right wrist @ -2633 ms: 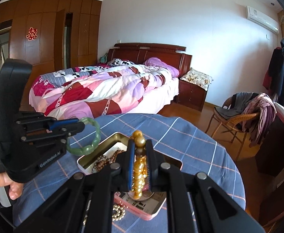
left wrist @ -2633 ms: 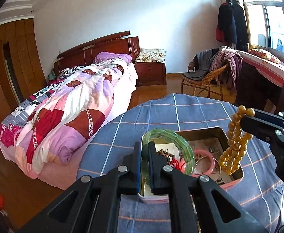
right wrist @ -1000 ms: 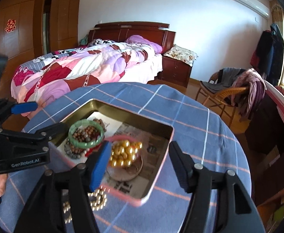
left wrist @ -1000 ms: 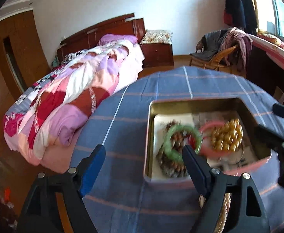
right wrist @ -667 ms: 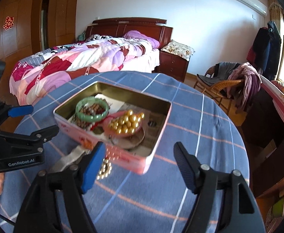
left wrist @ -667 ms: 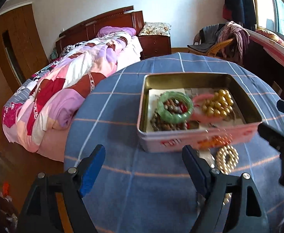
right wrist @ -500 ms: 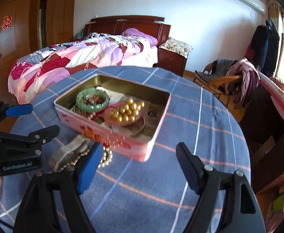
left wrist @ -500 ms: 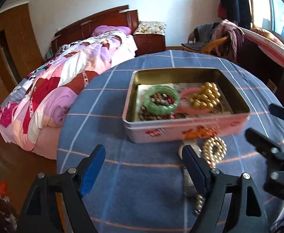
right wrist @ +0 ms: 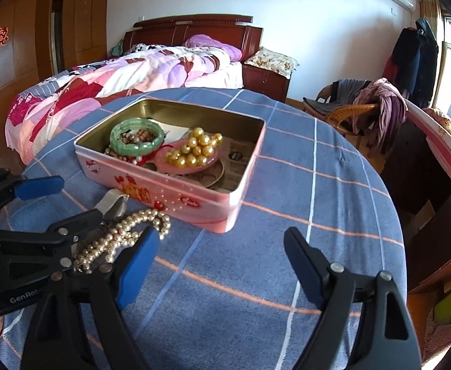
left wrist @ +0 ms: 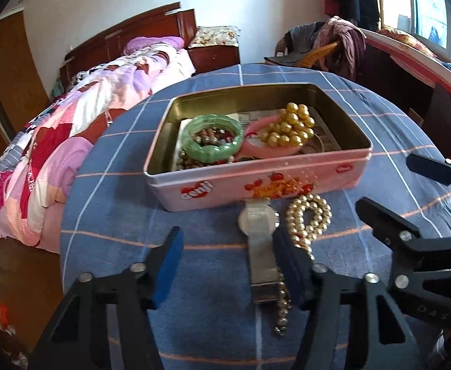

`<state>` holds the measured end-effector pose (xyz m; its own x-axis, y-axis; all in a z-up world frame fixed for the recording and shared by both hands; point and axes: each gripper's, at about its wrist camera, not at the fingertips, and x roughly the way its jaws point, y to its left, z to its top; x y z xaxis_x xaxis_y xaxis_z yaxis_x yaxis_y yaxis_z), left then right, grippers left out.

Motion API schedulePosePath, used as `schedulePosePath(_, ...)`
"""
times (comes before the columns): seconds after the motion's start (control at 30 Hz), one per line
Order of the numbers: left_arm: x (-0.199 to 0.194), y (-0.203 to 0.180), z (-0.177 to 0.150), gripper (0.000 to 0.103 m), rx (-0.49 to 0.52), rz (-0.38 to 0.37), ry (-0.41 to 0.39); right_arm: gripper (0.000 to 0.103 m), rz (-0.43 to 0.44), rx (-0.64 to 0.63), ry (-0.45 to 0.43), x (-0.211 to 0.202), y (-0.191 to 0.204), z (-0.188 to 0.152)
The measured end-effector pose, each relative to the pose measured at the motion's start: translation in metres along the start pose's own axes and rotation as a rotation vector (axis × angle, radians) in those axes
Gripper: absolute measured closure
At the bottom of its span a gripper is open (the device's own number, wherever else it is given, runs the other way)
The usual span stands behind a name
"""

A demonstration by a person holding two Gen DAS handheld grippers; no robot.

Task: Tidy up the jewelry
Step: 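Open both grippers and withdraw them from the tin, then grasp the silver mesh watch with the left gripper while the right reaches the pearl necklace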

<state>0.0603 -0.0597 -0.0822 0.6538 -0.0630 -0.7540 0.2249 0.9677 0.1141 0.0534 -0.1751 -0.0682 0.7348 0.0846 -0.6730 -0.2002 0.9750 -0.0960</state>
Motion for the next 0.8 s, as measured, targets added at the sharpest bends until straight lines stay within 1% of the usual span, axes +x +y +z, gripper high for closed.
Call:
schedulePosePath(0.03,0.001,-0.001,-0.001,0.054,0.004,-0.012,0.005,0.017,-0.004,0.0,0.001,0.0,0.0,0.0)
schedulePosePath(0.07,0.001,-0.002,-0.002,0.055,0.005,-0.018,0.01,0.017,-0.006,0.0,0.002,0.0,0.0,0.0)
schedulePosePath(0.1,0.002,-0.004,-0.002,0.061,0.007,-0.023,0.012,0.017,-0.008,0.002,0.003,0.001,0.0,0.0)
schedulePosePath(0.13,0.003,-0.005,-0.003,0.07,0.013,-0.036,0.016,0.017,-0.011,0.003,0.004,0.001,0.0,0.0)
schedulePosePath(0.17,0.004,-0.007,-0.003,0.076,0.016,-0.048,0.022,0.016,-0.014,0.004,0.005,0.001,0.0,0.0)
schedulePosePath(0.2,0.006,-0.008,-0.004,0.088,0.018,-0.069,0.028,0.016,-0.016,0.003,0.005,0.001,0.0,0.0)
schedulePosePath(0.23,0.005,-0.009,-0.004,0.088,0.024,-0.073,0.028,0.015,-0.017,0.002,0.004,0.001,0.0,0.0)
schedulePosePath(0.3,0.003,-0.008,-0.003,0.088,0.028,-0.059,0.013,0.015,-0.015,0.003,0.006,0.001,0.001,0.0)
schedulePosePath(0.43,-0.008,0.006,0.001,0.088,0.012,0.02,-0.033,0.015,-0.015,0.012,0.012,0.001,0.0,0.0)
schedulePosePath(0.47,-0.01,0.011,0.002,0.088,0.003,0.03,-0.035,0.015,-0.013,0.017,0.017,0.002,0.0,0.0)
schedulePosePath(0.5,-0.011,0.016,0.002,0.088,-0.002,0.032,-0.032,0.015,-0.003,0.027,0.022,0.002,0.0,0.0)
schedulePosePath(0.6,-0.01,0.029,0.0,0.088,-0.014,0.064,-0.026,0.015,0.072,0.063,0.039,0.003,0.004,0.0)
schedulePosePath(0.67,-0.006,0.036,-0.002,0.088,-0.027,0.072,-0.015,0.015,0.105,0.056,0.051,0.004,0.012,0.001)
schedulePosePath(0.8,0.0,0.042,-0.005,0.088,-0.073,0.076,-0.009,0.017,0.135,0.027,0.09,0.011,0.031,0.003)
